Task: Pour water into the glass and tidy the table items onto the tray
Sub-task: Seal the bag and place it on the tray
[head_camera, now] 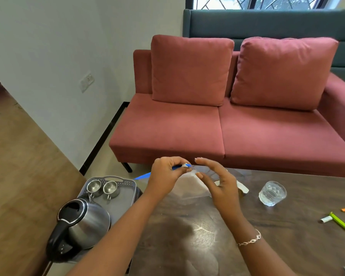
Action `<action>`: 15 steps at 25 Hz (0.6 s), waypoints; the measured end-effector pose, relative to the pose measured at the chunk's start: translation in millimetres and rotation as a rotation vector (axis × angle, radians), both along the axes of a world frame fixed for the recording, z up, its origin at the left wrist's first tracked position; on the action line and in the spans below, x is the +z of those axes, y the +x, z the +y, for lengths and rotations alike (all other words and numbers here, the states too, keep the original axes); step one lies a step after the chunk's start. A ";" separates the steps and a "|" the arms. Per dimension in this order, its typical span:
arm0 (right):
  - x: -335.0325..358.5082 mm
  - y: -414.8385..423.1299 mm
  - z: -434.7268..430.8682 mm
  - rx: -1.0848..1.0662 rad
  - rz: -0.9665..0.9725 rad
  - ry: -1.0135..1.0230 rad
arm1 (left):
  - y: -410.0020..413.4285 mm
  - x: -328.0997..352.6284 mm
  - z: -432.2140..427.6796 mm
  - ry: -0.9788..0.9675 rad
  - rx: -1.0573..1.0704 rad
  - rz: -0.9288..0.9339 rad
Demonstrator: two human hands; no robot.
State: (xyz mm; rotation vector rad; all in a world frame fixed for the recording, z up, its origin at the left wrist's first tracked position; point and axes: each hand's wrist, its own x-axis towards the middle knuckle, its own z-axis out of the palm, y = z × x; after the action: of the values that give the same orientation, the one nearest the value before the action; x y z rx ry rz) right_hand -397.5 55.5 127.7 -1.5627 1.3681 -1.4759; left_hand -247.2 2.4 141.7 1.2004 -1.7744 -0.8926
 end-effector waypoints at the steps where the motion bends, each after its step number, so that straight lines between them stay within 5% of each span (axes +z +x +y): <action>1: 6.0 5.5 -4.6 0.009 -0.026 -0.021 | -1.5 0.8 1.0 -0.004 -0.005 -0.011; 15: 4.1 22.5 -13.5 0.015 -0.342 0.005 | -0.1 6.1 10.0 -0.114 -0.097 -0.048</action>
State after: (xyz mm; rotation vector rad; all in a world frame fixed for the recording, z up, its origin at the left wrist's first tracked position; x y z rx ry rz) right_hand -375.1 41.9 131.8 -1.2428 1.1569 -1.6394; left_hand -247.4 12.4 147.8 1.0789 -1.9098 -0.8124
